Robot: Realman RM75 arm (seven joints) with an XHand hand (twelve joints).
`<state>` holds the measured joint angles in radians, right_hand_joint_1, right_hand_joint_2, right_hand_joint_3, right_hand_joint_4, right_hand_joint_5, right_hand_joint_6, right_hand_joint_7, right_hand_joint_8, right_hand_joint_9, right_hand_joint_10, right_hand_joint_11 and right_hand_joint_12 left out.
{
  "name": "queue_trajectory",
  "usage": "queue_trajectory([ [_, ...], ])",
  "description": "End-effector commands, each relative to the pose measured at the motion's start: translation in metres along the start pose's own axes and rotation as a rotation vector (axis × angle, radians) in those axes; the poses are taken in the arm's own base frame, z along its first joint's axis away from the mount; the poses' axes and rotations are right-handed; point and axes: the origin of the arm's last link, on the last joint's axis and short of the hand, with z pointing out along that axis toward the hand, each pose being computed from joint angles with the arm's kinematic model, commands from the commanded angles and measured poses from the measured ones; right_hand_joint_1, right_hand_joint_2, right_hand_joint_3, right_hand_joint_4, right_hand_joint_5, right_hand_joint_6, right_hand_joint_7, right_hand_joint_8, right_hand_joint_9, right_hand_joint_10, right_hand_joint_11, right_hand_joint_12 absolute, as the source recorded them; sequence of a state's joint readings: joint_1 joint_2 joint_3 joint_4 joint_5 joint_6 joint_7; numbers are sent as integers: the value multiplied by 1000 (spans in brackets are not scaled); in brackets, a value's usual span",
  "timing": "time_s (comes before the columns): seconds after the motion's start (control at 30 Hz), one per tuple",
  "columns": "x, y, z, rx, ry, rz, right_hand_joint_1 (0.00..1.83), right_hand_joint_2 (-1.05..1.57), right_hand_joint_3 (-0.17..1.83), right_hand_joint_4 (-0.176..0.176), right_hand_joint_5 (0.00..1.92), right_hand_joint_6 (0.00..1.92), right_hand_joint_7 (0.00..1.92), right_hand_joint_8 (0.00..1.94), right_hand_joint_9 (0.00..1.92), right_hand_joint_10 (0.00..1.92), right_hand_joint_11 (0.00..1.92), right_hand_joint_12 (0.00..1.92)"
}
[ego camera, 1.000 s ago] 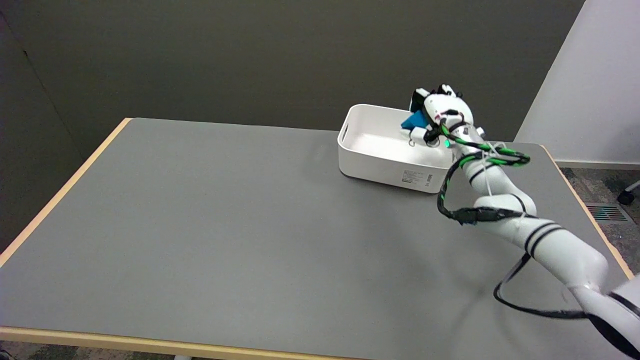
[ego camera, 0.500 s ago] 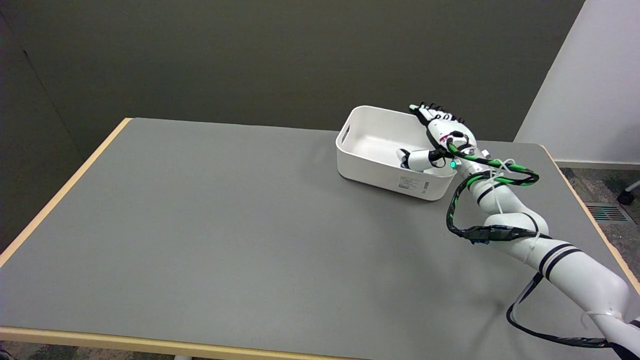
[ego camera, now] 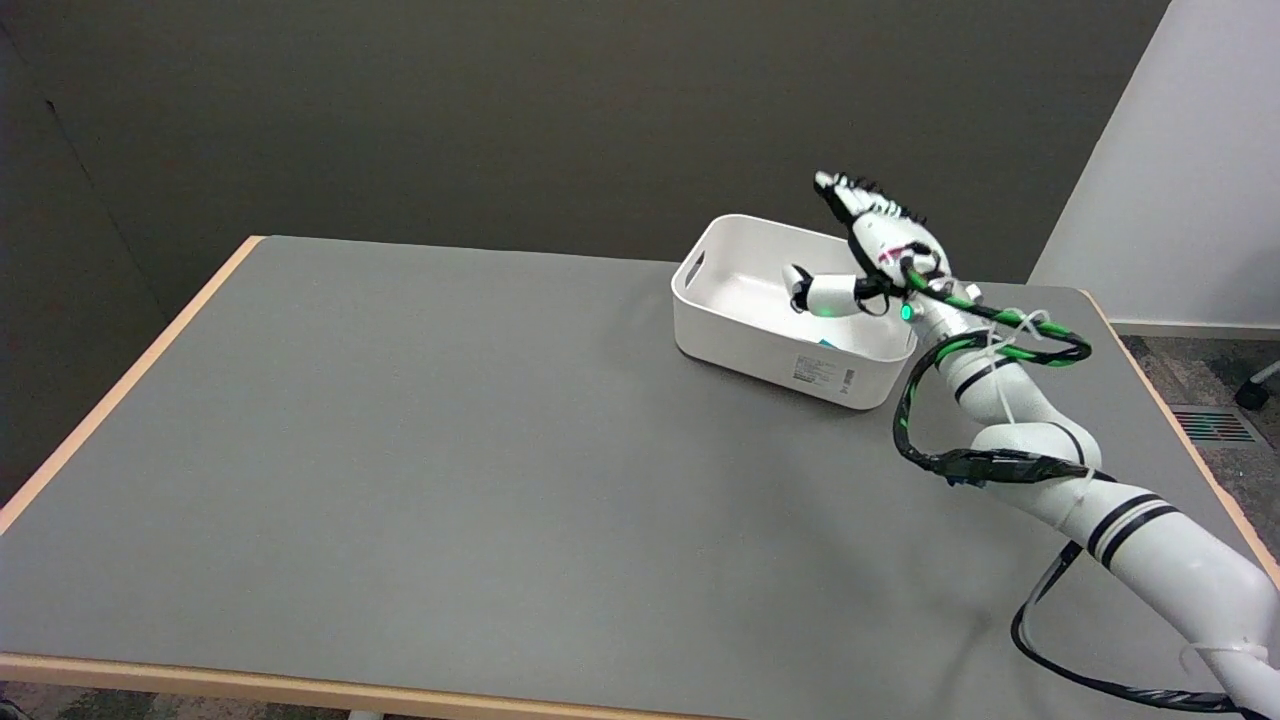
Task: Place blue wooden cube into white box.
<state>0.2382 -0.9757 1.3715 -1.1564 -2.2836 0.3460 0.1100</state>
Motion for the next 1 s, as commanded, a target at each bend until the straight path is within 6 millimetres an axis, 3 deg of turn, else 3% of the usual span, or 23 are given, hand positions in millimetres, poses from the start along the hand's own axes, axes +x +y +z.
queue_trajectory([
  [0.03, 142, -79, -47, 238, 368, 279, 542, 617, 1011, -6, 84, 1, 94, 12, 34, 423, 101, 950],
  [0.1, 149, -76, -67, 196, 413, 220, 525, 649, 1025, -13, 89, 38, 102, 39, 36, 427, 86, 964],
  [0.17, 144, -54, -94, 58, 455, 195, 300, 723, 992, -26, 89, 269, 123, 245, 47, 583, 16, 1115],
  [0.2, 138, -44, -102, 12, 457, 209, 301, 743, 988, -31, 100, 317, 160, 292, 87, 622, 15, 1140],
  [0.23, 126, -27, -118, -74, 458, 243, 325, 758, 987, -35, 113, 350, 199, 325, 131, 651, 21, 1153],
  [0.27, 111, -9, -133, -161, 446, 275, 397, 803, 934, -41, 145, 539, 275, 413, 213, 747, 54, 1213],
  [0.3, 105, -2, -141, -201, 443, 286, 470, 849, 875, -46, 178, 738, 347, 499, 291, 845, 88, 1275],
  [0.33, 92, 12, -161, -293, 442, 319, 538, 891, 826, -51, 210, 935, 417, 591, 365, 941, 121, 1338],
  [0.4, 76, 26, -189, -409, 446, 362, 569, 902, 836, -60, 237, 1077, 457, 695, 410, 1010, 141, 1393],
  [0.47, 62, 41, -221, -536, 450, 378, 606, 912, 847, -75, 277, 1197, 492, 838, 445, 1071, 128, 1459],
  [0.63, 33, 62, -275, -765, 439, 431, 639, 920, 859, -90, 292, 1269, 462, 1014, 453, 1103, 108, 1495],
  [0.8, 5, 64, -305, -873, 385, 445, 659, 922, 863, -96, 293, 1290, 447, 1068, 450, 1109, 93, 1511],
  [0.83, -1, 62, -309, -883, 378, 454, 704, 1012, 724, -93, 331, 1404, 451, 1075, 453, 1109, 86, 1524],
  [0.87, -3, 61, -309, -884, 375, 459, 799, 1206, 425, -86, 412, 1649, 461, 1087, 460, 1107, 75, 1549],
  [0.9, -6, 59, -309, -884, 369, 467, 850, 1310, 267, -82, 455, 1779, 466, 1093, 463, 1107, 68, 1564],
  [1.0, -8, 59, -299, -857, 360, 472, 849, 1304, 275, -82, 453, 1771, 467, 1092, 461, 1110, 65, 1573],
])
